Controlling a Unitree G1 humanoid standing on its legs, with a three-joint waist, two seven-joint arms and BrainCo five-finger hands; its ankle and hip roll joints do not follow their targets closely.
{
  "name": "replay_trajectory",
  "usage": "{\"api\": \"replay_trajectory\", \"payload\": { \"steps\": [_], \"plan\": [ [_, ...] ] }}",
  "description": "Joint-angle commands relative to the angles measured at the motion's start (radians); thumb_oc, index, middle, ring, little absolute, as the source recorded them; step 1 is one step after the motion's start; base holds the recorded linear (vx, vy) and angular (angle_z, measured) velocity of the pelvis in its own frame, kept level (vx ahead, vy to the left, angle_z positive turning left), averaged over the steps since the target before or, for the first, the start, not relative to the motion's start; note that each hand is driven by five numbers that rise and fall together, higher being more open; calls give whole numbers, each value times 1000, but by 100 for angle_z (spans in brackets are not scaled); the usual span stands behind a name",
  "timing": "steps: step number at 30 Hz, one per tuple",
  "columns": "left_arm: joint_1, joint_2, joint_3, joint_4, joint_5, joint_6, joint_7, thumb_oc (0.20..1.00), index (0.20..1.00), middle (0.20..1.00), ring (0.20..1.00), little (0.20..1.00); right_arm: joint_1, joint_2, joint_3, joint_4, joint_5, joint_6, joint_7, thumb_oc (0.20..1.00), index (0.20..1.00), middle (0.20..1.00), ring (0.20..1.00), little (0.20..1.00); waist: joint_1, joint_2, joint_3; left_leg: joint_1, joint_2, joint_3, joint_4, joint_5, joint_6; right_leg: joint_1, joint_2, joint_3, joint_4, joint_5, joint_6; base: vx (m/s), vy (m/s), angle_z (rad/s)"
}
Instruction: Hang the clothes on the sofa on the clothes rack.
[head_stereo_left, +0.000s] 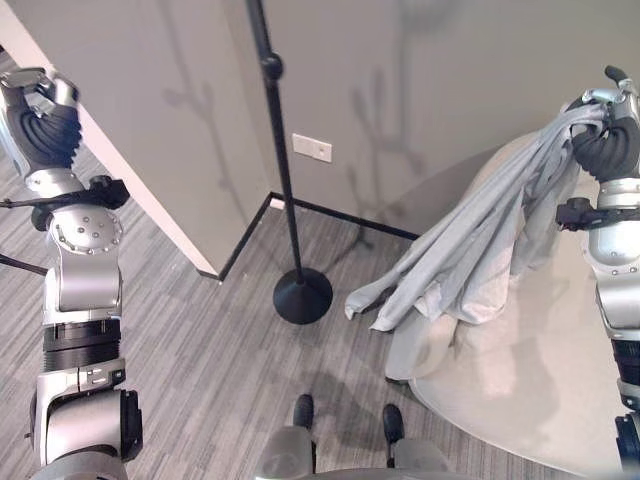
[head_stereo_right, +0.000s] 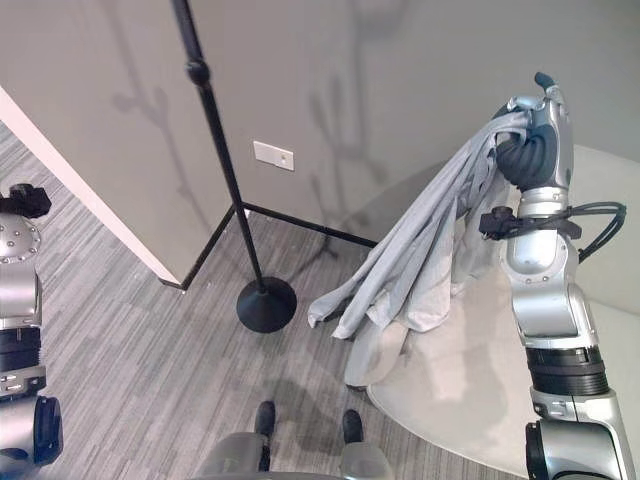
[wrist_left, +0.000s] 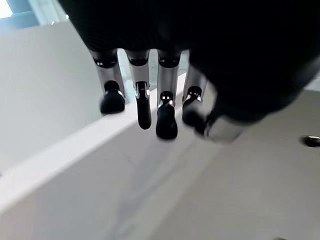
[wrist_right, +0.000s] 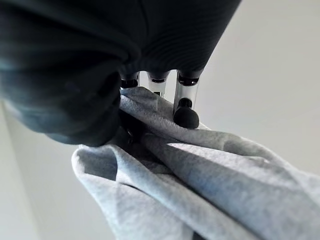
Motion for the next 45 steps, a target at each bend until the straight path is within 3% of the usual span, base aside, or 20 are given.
{"api": "replay_trajectory", "payload": {
  "steps": [1,5,10,17,20,21,23,25,26,28,34,45],
  "plan": [
    [52,40,19,-59,-44,-36,-21,1000,1000,1000,1000,1000,-125,-65,-18,18,17,-56,-37,200,200,200,200,200,50,2,-68,157,51,-1,-163,-14,-64,19,-14,-29,-25,-70,29,-30,123,-72],
    [123,-6,38,-62,-71,-41,-49,1000,1000,1000,1000,1000,-105,-68,-35,-24,26,-70,-33,200,200,200,200,200,53,-13,-92,151,30,-10,-163,-23,-53,51,18,-39,-51,-83,21,1,9,-18],
    [242,-106,49,-92,-155,-61,-126,1000,1000,1000,1000,1000,-147,-109,-21,-50,60,-96,-33,200,200,200,200,200,56,-10,-119,153,51,-4,-163,-19,-47,37,25,-51,-63,-94,31,36,-59,7],
    [348,-261,-50,-43,-353,-74,-277,1000,1000,1000,1000,1000,-215,-116,-9,-30,200,-151,-56,200,200,200,200,200,54,3,-144,155,67,7,-163,-13,-43,49,30,-56,-63,-96,46,16,-40,14],
    [348,-261,-50,-43,-353,-74,-277,1000,1000,1000,1000,1000,-216,-116,-9,-30,200,-151,-56,200,200,200,200,200,54,3,-144,155,67,6,-163,-13,-43,49,30,-56,-63,-96,46,0,-2,-1],
    [384,-273,-125,26,-410,-65,-354,1000,1000,1000,1000,1000,-258,-101,5,23,298,-192,-62,200,200,200,200,200,46,10,-155,158,72,15,-163,-15,-44,47,29,-57,-63,-91,51,0,0,0],
    [395,-287,-176,94,-470,-65,-412,1000,1000,1000,1000,1000,-284,-53,13,51,409,-235,-49,200,200,200,200,200,41,13,-169,160,76,22,-163,-19,-47,39,29,-57,-63,-88,52,31,-16,-11],
    [398,-283,-190,108,-478,-68,-430,1000,1000,1000,1000,1000,-292,-32,15,58,468,-262,-35,200,200,200,200,200,41,9,-180,160,78,25,-163,-23,-48,35,30,-55,-63,-87,51,48,-12,-10],
    [403,-291,-227,134,-488,-73,-460,1000,1000,1000,1000,1000,-293,31,15,46,597,-301,0,200,200,200,200,200,43,-1,-199,162,81,31,-163,-29,-52,26,35,-58,-63,-86,50,68,-17,-2],
    [408,-294,-241,146,-489,-73,-473,1000,1000,1000,1000,1000,-303,45,16,68,641,-318,7,200,200,200,200,200,43,-5,-208,163,83,34,-163,-31,-54,23,37,-60,-63,-87,50,47,-13,-8],
    [407,-303,-283,172,-476,-74,-496,1000,1000,1000,1000,1000,-311,75,16,61,716,-343,22,200,200,200,200,200,42,-17,-219,172,88,40,-163,-51,-57,23,44,-59,-63,-99,49,38,-5,-2],
    [365,-391,-447,211,-527,-68,-586,1000,1000,1000,1000,1000,-307,90,17,1,791,-369,31,200,200,200,200,200,10,-38,-232,171,97,48,-163,-64,-58,3,57,-47,-63,-105,49,17,-10,-2]
  ]
}}
